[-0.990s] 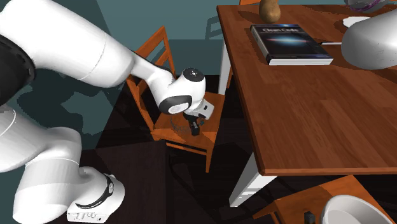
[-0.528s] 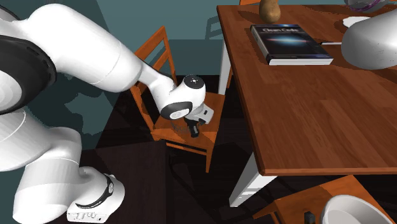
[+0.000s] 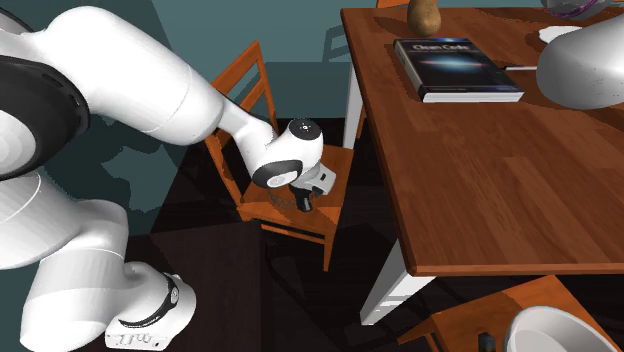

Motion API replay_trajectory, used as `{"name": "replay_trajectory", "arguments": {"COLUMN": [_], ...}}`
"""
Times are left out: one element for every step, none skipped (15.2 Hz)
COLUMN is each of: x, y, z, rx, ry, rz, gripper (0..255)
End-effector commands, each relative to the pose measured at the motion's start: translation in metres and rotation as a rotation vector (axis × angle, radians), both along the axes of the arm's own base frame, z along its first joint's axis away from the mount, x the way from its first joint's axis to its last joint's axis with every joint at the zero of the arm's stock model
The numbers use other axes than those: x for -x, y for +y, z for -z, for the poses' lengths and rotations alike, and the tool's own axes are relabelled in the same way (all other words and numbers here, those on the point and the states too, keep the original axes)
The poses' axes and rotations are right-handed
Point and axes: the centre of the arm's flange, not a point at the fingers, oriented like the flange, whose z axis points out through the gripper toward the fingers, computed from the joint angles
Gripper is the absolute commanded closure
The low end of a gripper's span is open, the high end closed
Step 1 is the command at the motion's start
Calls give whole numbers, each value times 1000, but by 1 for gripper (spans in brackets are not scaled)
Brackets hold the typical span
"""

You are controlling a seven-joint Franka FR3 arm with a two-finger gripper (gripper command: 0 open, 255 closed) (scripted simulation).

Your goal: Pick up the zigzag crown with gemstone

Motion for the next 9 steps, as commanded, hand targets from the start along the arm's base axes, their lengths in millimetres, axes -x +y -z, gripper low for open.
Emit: {"name": "replay_trajectory", "arguments": {"x": [0, 0, 0, 0, 0, 0, 0, 0, 0], "y": [0, 0, 0, 0, 0, 0, 0, 0, 0], "z": [0, -5, -10, -16, -21, -26, -31, -37, -42], "rx": [0, 0, 0, 0, 0, 0, 0, 0, 0], "ry": [0, 0, 0, 0, 0, 0, 0, 0, 0], "rz": [0, 0, 0, 0, 0, 0, 0, 0, 0], "gripper": [255, 255, 255, 255, 255, 255, 255, 255, 255]}}
